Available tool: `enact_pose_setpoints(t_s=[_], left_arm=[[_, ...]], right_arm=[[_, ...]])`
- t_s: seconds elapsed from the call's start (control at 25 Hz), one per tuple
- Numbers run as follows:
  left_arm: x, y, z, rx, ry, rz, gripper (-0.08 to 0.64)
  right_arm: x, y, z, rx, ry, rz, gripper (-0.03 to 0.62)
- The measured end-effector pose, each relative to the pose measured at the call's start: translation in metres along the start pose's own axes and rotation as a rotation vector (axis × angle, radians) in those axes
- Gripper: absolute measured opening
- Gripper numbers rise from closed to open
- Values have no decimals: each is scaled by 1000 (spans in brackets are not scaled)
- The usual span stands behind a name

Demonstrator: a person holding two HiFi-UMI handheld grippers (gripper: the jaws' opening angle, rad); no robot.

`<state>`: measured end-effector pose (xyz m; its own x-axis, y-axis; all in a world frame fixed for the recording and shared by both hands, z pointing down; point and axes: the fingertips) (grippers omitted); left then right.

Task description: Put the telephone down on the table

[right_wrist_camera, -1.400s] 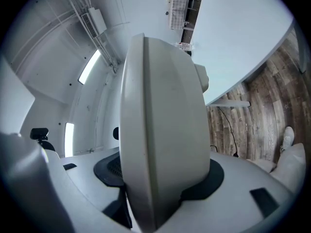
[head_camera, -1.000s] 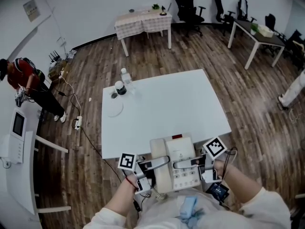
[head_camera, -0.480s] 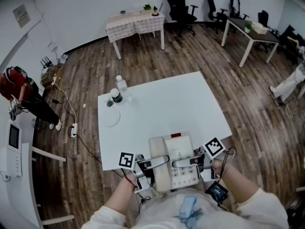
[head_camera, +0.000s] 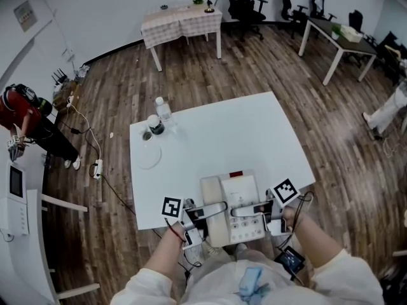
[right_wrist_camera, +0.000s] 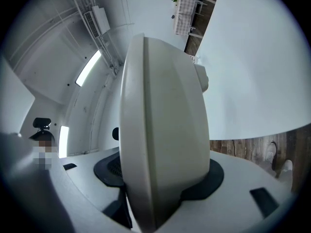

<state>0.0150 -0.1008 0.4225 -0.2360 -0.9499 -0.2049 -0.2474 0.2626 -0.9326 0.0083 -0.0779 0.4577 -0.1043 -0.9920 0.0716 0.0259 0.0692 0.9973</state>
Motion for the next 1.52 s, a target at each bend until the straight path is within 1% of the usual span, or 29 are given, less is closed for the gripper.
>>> enact_pose_setpoints(t_s=[0.52, 0.72, 0.88, 1.0, 1.16, 1.4, 1.52], left_arm=[[43, -62, -17, -11, 22, 20, 472], [54, -86, -29, -53, 73, 22, 468], [65, -112, -35, -21, 93, 16, 468], [71, -130, -35, -2, 103, 6, 468], [73, -148, -40, 14, 101, 4, 468], [72, -174, -47, 34, 107, -16, 468], [72, -184, -49, 46, 97, -15, 468]], right_arm=[[59, 49, 5, -3, -17, -28, 279], [76, 72, 6, -22, -31, -42, 279], [98, 96, 7, -53, -5, -42, 279], [111, 112, 3, -53, 18, -27, 273], [121, 132, 3, -62, 39, -38, 259], [129, 162, 5, -133, 55, -59, 256], [131, 172, 3, -141, 62, -52, 257]])
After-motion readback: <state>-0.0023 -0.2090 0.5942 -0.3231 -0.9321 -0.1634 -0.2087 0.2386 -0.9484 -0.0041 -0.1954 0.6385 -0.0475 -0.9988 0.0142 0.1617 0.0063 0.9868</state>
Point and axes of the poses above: the fingertips, and each gripper's own axes: z forward along the fingers, y to its right, x out of its top, and after that the axes turned 9 degrees about z, right-handed
